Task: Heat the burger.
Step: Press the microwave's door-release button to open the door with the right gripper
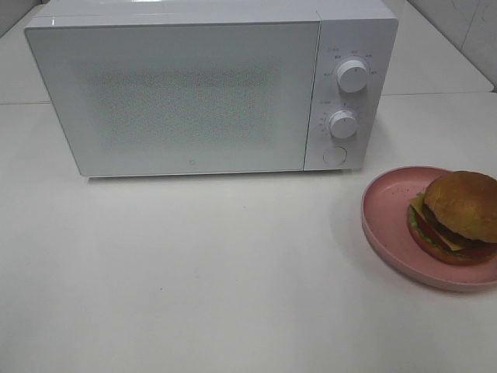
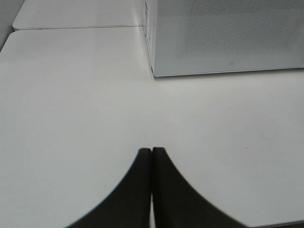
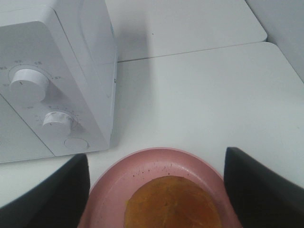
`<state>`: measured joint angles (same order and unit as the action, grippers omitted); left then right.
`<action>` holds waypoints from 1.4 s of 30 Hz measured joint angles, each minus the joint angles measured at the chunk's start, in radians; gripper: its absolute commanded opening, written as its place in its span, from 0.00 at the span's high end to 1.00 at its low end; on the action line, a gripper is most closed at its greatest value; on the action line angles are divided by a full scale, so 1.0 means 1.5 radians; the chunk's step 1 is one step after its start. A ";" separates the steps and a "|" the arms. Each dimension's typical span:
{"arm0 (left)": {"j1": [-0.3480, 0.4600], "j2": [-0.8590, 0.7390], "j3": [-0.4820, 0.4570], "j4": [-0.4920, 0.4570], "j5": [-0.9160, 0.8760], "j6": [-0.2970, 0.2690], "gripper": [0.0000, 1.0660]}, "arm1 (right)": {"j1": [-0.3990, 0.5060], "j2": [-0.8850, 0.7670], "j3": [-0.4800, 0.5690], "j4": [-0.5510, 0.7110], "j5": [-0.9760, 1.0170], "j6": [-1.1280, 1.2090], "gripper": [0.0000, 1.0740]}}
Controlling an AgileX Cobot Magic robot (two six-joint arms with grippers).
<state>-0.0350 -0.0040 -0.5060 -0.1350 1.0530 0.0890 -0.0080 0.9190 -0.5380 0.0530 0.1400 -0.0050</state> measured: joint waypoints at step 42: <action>0.000 0.000 0.000 0.000 0.000 0.000 1.00 | 0.339 0.393 -0.051 -0.001 -0.192 0.064 0.32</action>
<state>-0.0350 -0.0040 -0.5060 -0.1350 1.0530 0.0890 0.5000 1.5080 -0.6150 0.0510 -0.1480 0.0910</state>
